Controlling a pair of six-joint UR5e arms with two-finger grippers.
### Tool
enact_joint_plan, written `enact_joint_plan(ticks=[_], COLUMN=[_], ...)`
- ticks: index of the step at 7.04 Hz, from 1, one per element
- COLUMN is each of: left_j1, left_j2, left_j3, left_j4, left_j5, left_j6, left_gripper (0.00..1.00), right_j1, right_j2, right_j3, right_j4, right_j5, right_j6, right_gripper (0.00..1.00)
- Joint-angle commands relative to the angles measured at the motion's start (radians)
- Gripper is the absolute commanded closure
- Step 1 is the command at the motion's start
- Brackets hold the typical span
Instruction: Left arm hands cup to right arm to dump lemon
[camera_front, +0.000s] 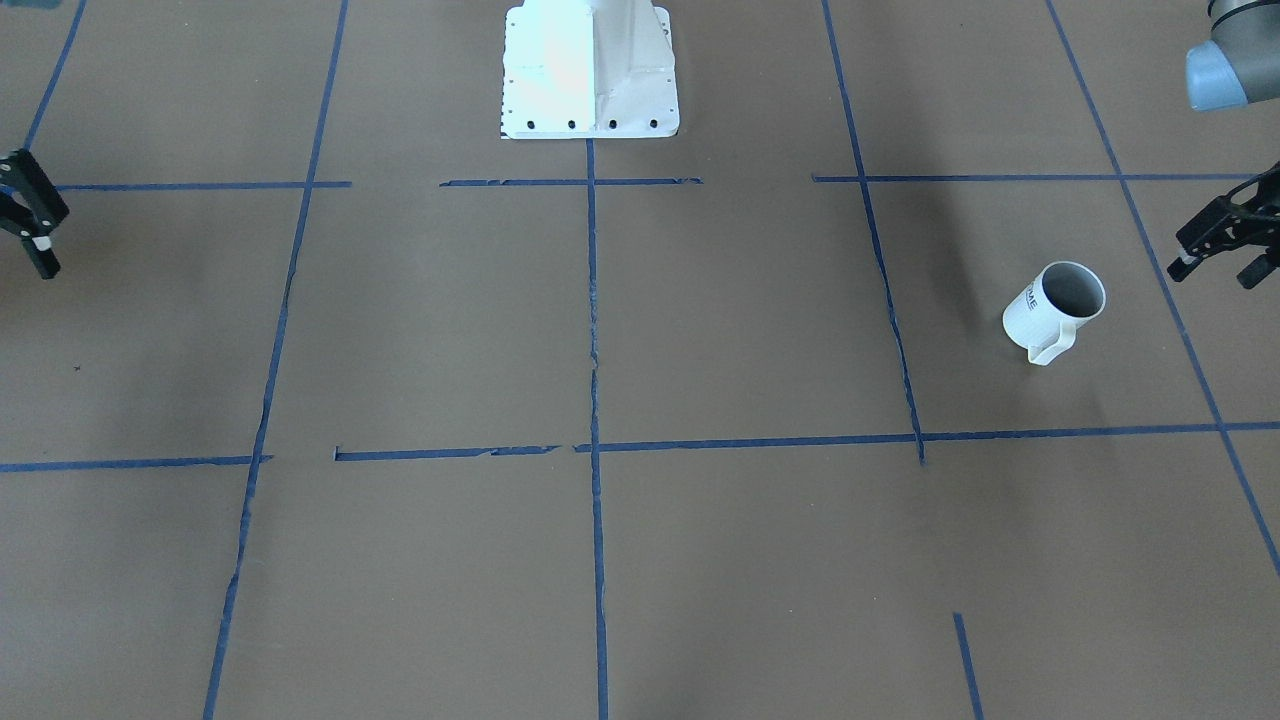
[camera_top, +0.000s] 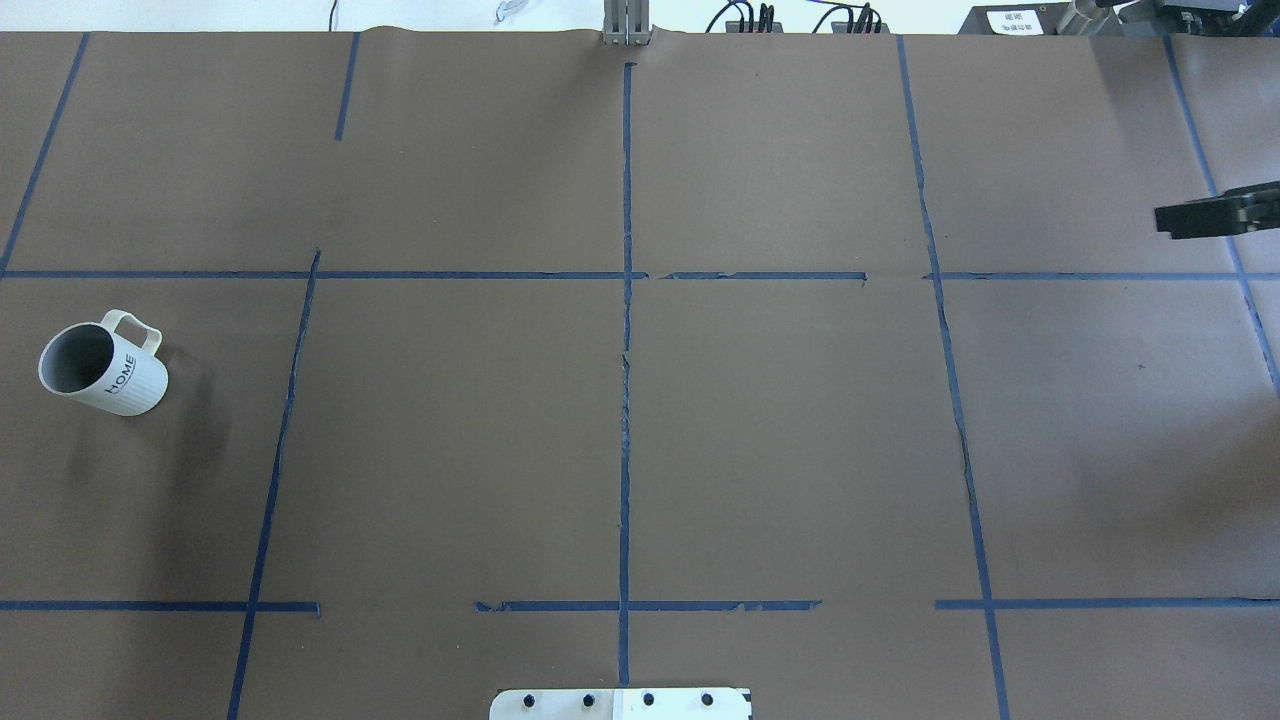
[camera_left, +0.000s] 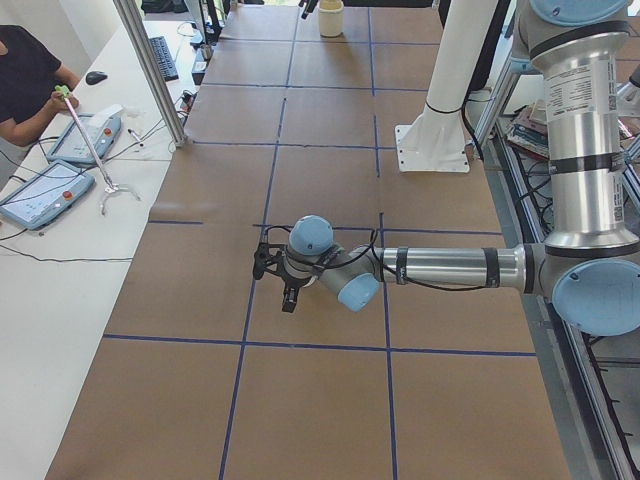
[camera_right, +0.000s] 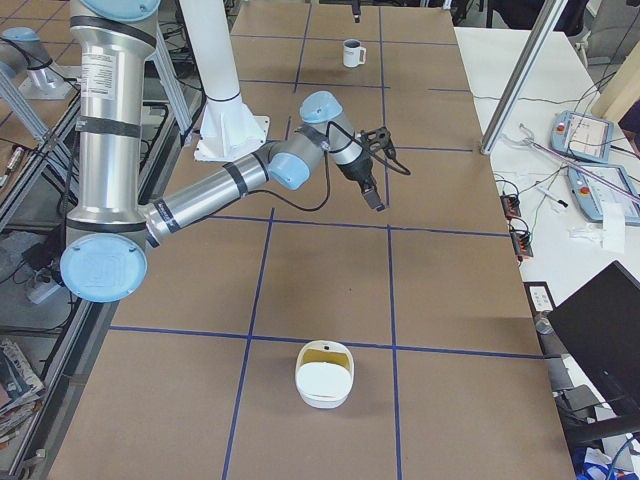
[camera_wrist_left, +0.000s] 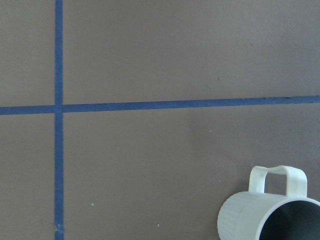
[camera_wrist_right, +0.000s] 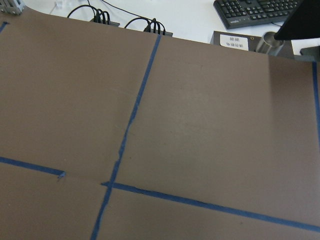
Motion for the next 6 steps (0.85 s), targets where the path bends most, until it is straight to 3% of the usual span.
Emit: enact_joint_plan(ticks=[1, 3, 4, 5, 6], left_j1=[-0.158, -0.211, -0.223, -0.211, -0.220], left_j2=[-0.003, -0.005, -0.002, 0.002, 0.014], left_j3=[-0.042, -0.166, -0.203, -0.264, -0.265], left_j4=[0.192, 0.506, 0.664, 0.775, 0.847], left_j5=[-0.086, -0.119, -0.121, -0.121, -0.120], left_j6=[0.239, 0.413, 0.470, 0.477, 0.600], left_gripper=[0.00, 0.01, 0.00, 0.00, 0.00], right_j1=[0.198, 0.367, 0.425, 0.426, 0.424], right_j2=[-0.122, -0.133, -0.132, -0.124, -0.123], right_j3=[-0.020, -0.020, -0.017, -0.013, -0.028], right_j4=[-0.182, -0.471, -0.588, -0.624, -0.620], right_j5=[0.229, 0.332, 0.340, 0.340, 0.340], right_j6=[-0.271, -0.584, -0.744, -0.765, -0.766], right_gripper=[0.00, 0.00, 0.00, 0.00, 0.00])
